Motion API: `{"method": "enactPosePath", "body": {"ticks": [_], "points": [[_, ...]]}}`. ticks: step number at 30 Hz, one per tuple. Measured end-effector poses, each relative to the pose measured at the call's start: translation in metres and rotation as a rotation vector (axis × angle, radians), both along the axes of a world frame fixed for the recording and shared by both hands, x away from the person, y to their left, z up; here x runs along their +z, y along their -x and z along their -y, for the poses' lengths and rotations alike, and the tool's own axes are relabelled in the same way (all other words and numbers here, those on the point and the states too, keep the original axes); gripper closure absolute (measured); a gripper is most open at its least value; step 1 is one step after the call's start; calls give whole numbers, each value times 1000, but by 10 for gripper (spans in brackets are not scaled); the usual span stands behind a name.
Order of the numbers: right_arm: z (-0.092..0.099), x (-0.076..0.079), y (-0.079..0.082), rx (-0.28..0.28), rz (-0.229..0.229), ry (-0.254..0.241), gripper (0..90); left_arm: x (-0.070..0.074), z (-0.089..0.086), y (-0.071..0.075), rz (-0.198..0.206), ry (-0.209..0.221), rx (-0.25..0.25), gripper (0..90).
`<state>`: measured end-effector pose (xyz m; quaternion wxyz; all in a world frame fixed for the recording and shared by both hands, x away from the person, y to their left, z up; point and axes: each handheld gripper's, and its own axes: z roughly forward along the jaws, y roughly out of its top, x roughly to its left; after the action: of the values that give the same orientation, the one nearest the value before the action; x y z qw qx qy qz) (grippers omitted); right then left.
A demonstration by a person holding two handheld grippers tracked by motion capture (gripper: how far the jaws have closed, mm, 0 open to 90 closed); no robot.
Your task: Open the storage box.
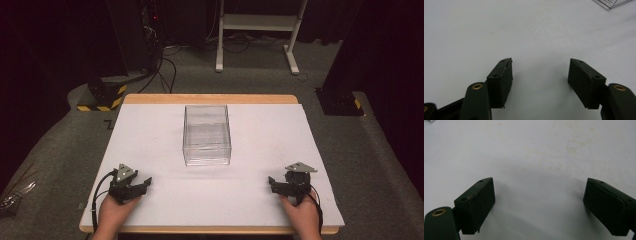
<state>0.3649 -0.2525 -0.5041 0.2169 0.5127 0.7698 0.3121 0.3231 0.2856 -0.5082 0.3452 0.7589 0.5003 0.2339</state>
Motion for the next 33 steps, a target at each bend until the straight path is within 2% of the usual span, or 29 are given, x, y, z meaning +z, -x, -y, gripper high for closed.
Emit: {"method": "enactPosePath", "body": {"ticks": [16, 22, 29, 33], "points": [[0, 0, 0, 3, 3, -1, 103, 0, 0, 0, -2, 1, 2, 364], [0, 0, 0, 2, 3, 1, 103, 1, 0, 0, 1, 2, 17, 406], [0, 0, 0, 1, 1, 0, 104, 2, 2, 1, 15, -32, 26, 409], [0, 0, 0, 2, 3, 1, 104, 3, 6, 1, 12, -16, 25, 416]]}}
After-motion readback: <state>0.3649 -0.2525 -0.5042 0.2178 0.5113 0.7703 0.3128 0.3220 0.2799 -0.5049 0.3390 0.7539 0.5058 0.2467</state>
